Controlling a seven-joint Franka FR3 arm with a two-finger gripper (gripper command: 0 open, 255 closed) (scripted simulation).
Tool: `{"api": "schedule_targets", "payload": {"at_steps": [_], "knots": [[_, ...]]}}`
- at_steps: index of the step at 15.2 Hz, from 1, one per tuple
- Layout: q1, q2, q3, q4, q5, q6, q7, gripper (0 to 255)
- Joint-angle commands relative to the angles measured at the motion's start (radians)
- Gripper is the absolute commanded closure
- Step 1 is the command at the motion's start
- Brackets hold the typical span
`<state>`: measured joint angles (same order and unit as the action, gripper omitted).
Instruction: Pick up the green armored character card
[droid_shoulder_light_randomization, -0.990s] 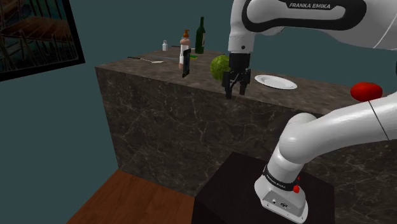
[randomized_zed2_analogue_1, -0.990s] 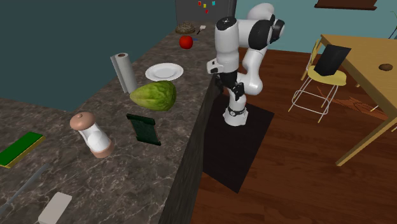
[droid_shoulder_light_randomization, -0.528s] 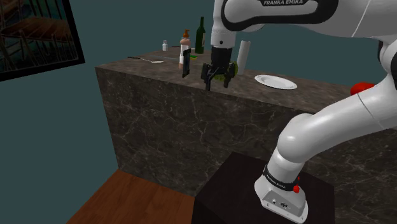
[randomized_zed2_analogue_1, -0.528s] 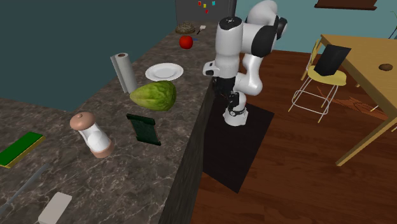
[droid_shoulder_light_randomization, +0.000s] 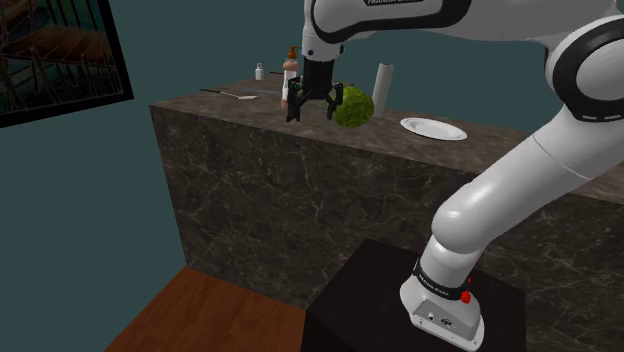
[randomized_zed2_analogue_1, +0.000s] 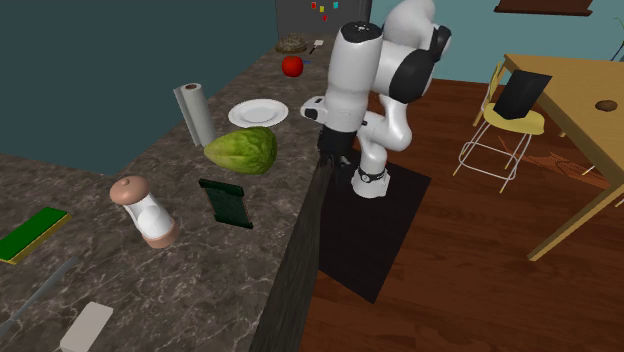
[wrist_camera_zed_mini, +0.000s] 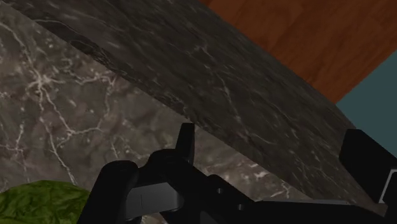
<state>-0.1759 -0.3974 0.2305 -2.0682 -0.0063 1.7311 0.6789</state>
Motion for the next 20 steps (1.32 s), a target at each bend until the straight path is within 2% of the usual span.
{"api": "schedule_targets", "payload": {"at_steps": [1, 6, 10, 14, 17, 18, 20], "knots": [[-0.024, 0.054, 0.019, 0.056, -0.041, 0.023, 0.071, 0], [-0.069, 0.202, 0.069, 0.238, -0.163, 0.027, 0.254, 0], [-0.087, 0.326, 0.096, 0.409, -0.277, -0.006, 0.396, 0], [-0.080, 0.459, 0.109, 0.610, -0.402, -0.071, 0.521, 0], [-0.056, 0.568, 0.106, 0.788, -0.500, -0.142, 0.598, 0], [-0.048, 0.590, 0.104, 0.825, -0.519, -0.157, 0.609, 0], [-0.054, 0.575, 0.101, 0.778, -0.513, -0.126, 0.620, 0]]}}
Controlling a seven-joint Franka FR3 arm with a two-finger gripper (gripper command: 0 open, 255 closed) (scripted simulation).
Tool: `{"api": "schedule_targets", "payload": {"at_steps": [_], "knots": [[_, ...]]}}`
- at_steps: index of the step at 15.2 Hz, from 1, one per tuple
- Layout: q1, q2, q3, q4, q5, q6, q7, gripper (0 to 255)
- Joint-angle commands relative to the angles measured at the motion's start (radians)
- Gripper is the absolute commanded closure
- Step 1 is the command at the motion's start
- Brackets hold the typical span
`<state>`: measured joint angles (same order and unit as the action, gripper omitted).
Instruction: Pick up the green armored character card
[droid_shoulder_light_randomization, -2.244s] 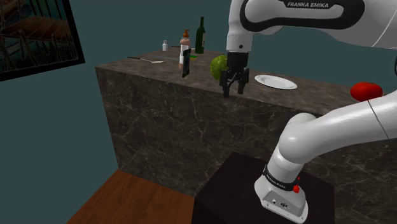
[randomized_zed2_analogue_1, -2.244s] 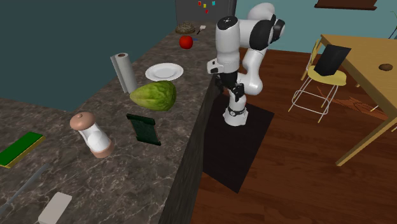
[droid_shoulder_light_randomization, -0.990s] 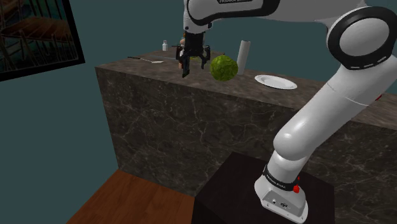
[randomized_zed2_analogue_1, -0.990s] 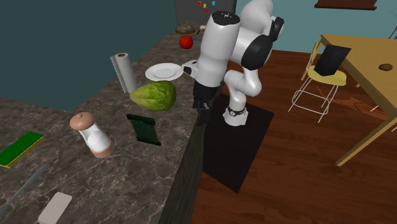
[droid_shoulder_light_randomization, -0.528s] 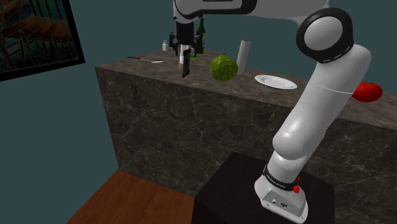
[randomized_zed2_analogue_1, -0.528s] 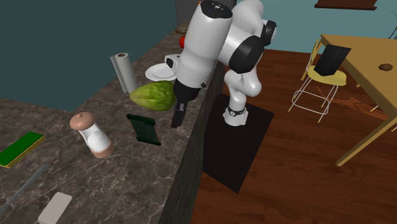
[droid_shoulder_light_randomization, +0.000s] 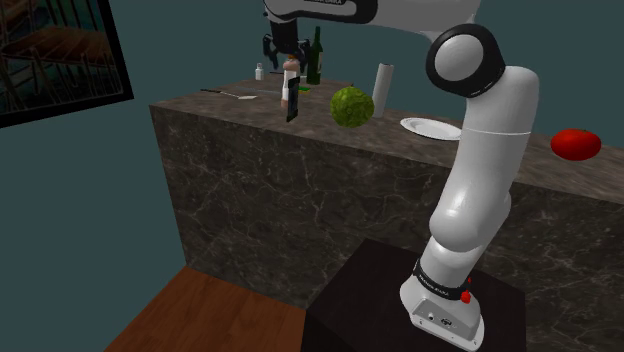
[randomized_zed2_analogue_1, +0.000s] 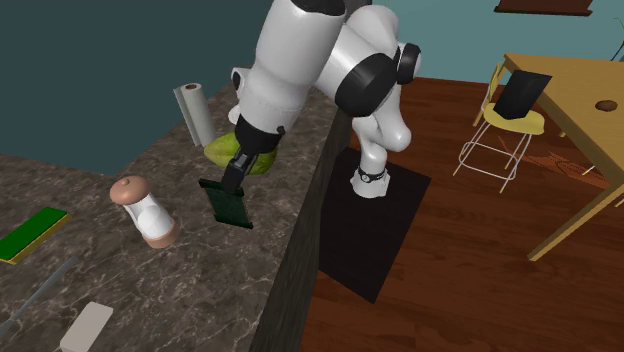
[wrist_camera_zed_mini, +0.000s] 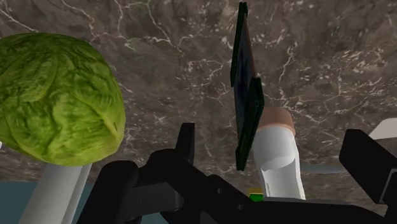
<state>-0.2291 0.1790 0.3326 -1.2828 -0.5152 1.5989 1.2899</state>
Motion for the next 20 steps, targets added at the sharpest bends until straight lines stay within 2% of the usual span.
{"api": "schedule_targets", "payload": {"at_steps": [1, 7, 8, 17, 20], "knots": [[-0.003, -0.008, -0.002, -0.030, -0.002, 0.022, 0.014, 0], [-0.014, -0.034, -0.005, -0.124, 0.006, 0.089, 0.038, 0], [-0.016, -0.034, -0.006, -0.125, 0.007, 0.089, 0.036, 255], [-0.014, -0.033, -0.005, -0.124, 0.006, 0.089, 0.038, 255], [-0.008, -0.018, -0.003, -0.064, 0.002, 0.045, 0.022, 255]]}}
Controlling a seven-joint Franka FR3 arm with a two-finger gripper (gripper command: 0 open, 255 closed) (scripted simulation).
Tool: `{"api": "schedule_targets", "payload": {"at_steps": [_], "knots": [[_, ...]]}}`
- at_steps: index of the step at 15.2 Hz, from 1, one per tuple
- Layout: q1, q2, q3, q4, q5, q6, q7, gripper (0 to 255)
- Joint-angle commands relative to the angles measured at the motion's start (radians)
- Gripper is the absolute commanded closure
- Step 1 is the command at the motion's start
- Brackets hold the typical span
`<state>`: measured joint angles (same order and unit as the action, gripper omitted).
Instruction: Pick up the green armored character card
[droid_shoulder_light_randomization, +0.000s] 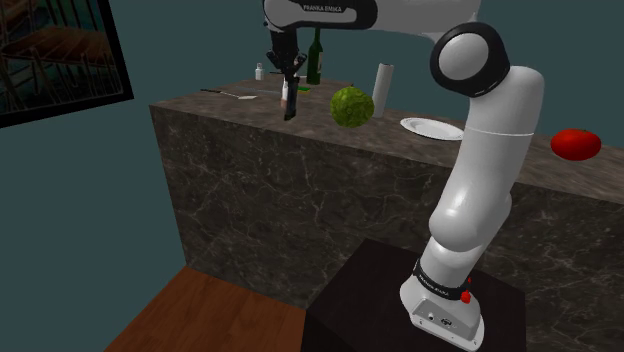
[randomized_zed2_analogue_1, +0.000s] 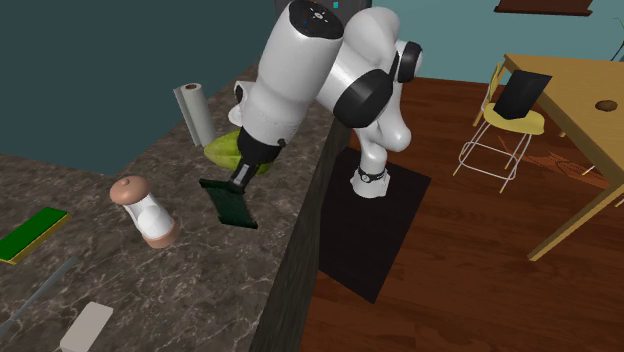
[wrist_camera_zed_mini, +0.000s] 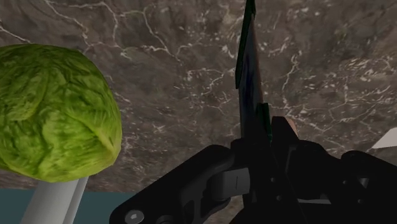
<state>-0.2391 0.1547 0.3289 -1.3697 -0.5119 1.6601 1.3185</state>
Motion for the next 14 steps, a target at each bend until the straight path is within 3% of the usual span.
{"api": "schedule_targets", "payload": {"at_steps": [1, 12, 14], "knots": [[0.005, 0.013, 0.001, 0.045, -0.004, -0.031, -0.011, 255], [0.054, 0.117, 0.008, 0.341, -0.049, -0.218, -0.075, 255], [0.055, 0.120, 0.008, 0.346, -0.050, -0.221, -0.076, 255]]}}
